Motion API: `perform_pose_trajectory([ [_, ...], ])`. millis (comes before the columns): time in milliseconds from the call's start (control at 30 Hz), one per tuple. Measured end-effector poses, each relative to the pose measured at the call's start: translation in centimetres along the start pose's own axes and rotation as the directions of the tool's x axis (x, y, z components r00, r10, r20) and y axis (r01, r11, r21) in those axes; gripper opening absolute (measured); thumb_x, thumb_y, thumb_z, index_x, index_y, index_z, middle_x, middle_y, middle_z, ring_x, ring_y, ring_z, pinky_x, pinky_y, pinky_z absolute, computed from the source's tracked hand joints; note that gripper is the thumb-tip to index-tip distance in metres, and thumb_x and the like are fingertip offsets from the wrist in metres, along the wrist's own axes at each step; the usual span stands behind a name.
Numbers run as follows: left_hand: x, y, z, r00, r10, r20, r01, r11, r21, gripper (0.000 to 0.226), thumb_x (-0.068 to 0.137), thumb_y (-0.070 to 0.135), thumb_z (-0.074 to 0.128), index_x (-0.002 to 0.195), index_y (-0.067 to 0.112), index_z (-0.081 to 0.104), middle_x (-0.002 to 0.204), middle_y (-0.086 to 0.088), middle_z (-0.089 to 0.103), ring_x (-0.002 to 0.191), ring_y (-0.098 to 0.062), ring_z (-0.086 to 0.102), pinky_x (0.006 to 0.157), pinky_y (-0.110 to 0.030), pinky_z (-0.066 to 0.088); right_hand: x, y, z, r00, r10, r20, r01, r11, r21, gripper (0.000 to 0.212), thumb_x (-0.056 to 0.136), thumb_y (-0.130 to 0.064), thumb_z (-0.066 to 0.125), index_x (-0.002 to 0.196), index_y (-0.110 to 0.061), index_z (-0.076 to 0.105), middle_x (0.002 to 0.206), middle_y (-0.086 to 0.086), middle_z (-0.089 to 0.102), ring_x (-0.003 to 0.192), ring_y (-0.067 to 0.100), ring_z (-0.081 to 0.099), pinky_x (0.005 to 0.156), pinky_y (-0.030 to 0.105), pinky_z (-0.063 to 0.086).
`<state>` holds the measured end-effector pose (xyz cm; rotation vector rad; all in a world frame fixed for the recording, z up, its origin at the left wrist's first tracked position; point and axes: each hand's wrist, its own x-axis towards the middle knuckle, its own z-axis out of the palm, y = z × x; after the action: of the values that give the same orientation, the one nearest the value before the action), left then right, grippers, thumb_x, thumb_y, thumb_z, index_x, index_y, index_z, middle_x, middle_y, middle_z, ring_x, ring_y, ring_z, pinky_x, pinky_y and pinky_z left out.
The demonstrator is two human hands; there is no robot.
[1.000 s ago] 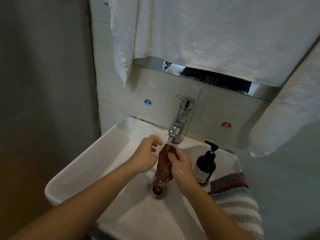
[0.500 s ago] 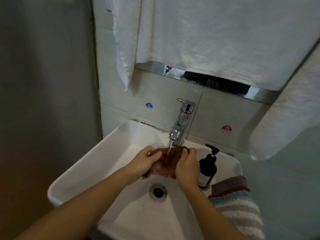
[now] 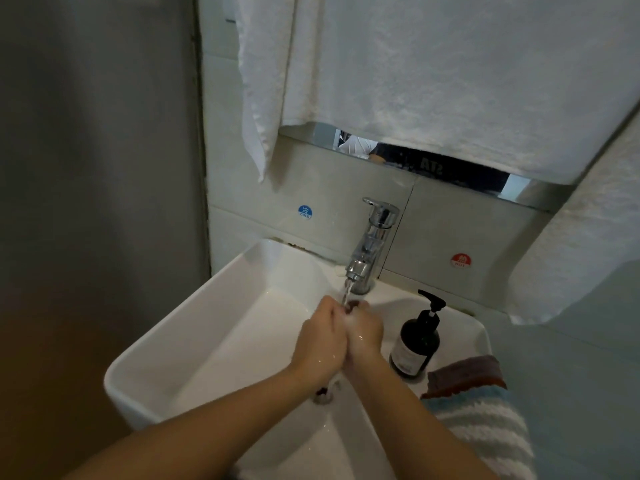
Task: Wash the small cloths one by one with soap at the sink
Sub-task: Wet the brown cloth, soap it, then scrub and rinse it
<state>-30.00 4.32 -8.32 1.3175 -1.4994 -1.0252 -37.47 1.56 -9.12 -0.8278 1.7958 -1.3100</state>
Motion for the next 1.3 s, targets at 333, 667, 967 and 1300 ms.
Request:
perform_pose_trajectory([
  [333, 0.1, -0.3, -0.3, 0.994, -0.083, -0.071, 0.079, 0.995, -0.059, 0.019, 0.100, 0.024, 0.043, 0.082, 0.019, 0.049, 0.076, -0.001, 0.062, 0.073, -0.020, 0.060, 0.066, -0.038, 0.050, -0.7, -0.3, 0.7, 1.000, -0.008, 0.012, 0.006, 0.992, 0.125, 0.021, 0.094, -0.009, 0.047, 0.079, -0.007, 0.062, 0.065, 0.004, 0.060, 0.062, 0.019, 0.058, 0.047, 0.021, 0.042],
  [667, 1.0, -0.5, -0.7, 0.996, -0.089, -0.033, 0.084, 0.988, -0.128, 0.018, 0.100, 0.025, 0.045, 0.085, 0.017, 0.049, 0.076, -0.005, 0.062, 0.074, -0.026, 0.062, 0.071, -0.048, 0.055, -0.8, 0.0, 0.9, 0.995, -0.099, -0.010, 0.100, 0.991, 0.085, 0.015, 0.097, -0.012, 0.046, 0.084, -0.012, 0.053, 0.076, 0.009, 0.060, 0.077, 0.030, 0.060, 0.071, 0.039, 0.050],
  [967, 3.8, -0.2, -0.9, 0.990, -0.096, -0.107, 0.084, 0.989, -0.120, 0.027, 0.099, 0.027, 0.047, 0.077, 0.014, 0.052, 0.075, -0.003, 0.059, 0.075, -0.022, 0.057, 0.073, -0.039, 0.048, -3.6, 0.6, 0.0, 0.991, -0.103, 0.088, 0.093, 0.990, 0.107, 0.024, 0.098, -0.028, 0.039, 0.086, -0.011, 0.052, 0.068, 0.011, 0.055, 0.054, 0.021, 0.052, 0.049, 0.030, 0.041],
  [1300, 4.2, -0.2, 2.3, 0.971, -0.235, 0.038, 0.237, 0.936, -0.260, 0.033, 0.100, 0.025, 0.049, 0.078, 0.004, 0.061, 0.079, -0.017, 0.065, 0.077, -0.028, 0.059, 0.076, -0.041, 0.051, -7.0, 0.7, -1.0, 0.922, -0.359, -0.147, 0.342, 0.930, -0.132, 0.018, 0.104, -0.027, 0.035, 0.089, -0.029, 0.044, 0.079, -0.006, 0.060, 0.073, 0.011, 0.059, 0.067, 0.036, 0.050],
])
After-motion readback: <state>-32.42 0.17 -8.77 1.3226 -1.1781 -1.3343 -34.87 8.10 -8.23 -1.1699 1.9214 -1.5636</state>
